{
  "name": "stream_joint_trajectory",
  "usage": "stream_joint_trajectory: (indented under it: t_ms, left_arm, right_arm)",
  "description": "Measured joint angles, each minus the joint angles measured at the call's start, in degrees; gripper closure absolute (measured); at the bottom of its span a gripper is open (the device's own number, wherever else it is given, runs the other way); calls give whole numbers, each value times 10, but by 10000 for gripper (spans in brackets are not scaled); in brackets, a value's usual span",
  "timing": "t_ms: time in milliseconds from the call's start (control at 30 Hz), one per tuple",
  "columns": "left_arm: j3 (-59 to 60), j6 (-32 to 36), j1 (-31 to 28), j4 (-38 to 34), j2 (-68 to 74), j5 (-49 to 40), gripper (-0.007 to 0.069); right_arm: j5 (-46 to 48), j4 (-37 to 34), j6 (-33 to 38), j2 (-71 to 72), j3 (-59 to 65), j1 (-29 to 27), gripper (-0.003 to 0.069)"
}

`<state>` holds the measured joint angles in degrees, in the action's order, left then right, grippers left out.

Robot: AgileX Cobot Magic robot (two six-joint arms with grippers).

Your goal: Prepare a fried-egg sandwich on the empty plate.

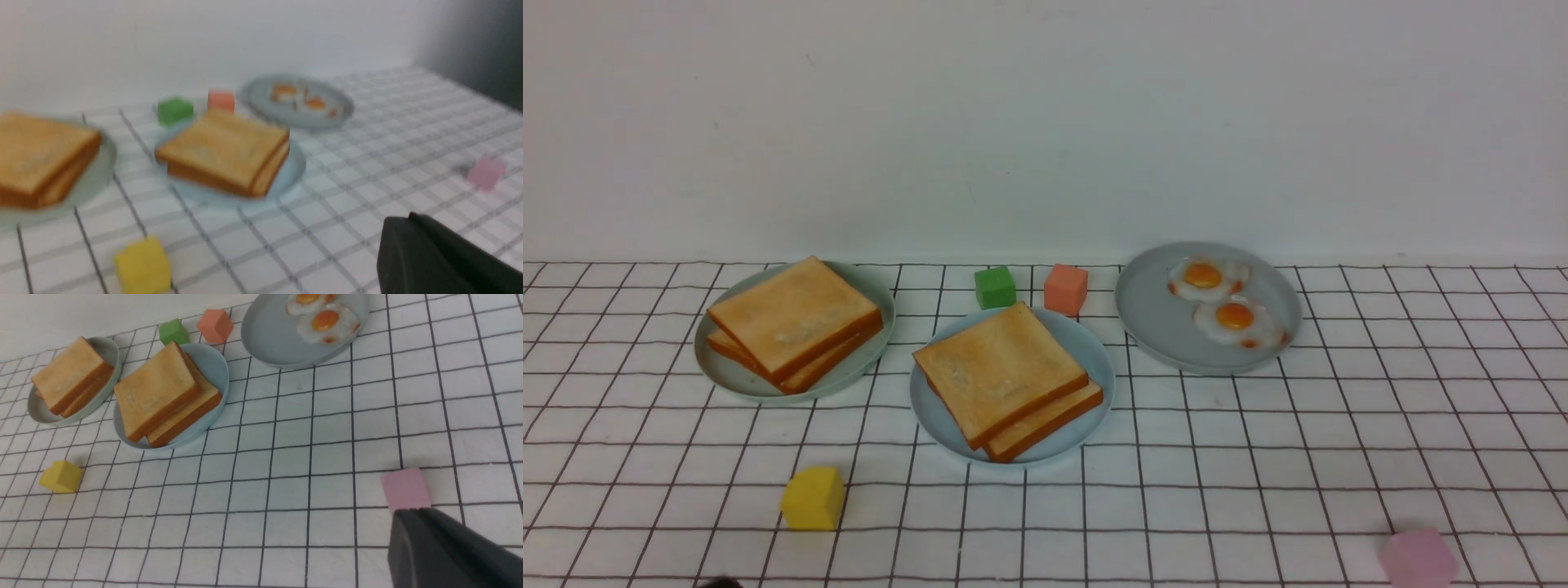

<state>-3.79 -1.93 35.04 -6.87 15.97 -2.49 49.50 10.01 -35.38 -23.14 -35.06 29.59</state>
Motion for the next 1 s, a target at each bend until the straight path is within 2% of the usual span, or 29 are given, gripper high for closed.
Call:
stream_joint_trajectory:
  t_ms: [200,367,467,667,833,1000]
  left_arm:
    - [3,0,0,0,0,-102,638]
    - [3,0,0,0,0,-138,638]
    - [3,0,0,0,0,-150,638]
    - [3,0,0,0,0,-156,638]
    - [3,0,0,0,0,-157,637]
    - [3,0,0,0,0,-157,636]
  right_arm:
    - [14,-2,-2,1,0,0,655]
    - [14,-2,-3,5,11,-3,652]
    - [13,-2,-3,16,29,-24,652]
    - [-44,59,7,93,118,-133,649]
    - [-158,102,8,179,235,-223,648]
    - [-212,103,31,213,306,-255,646]
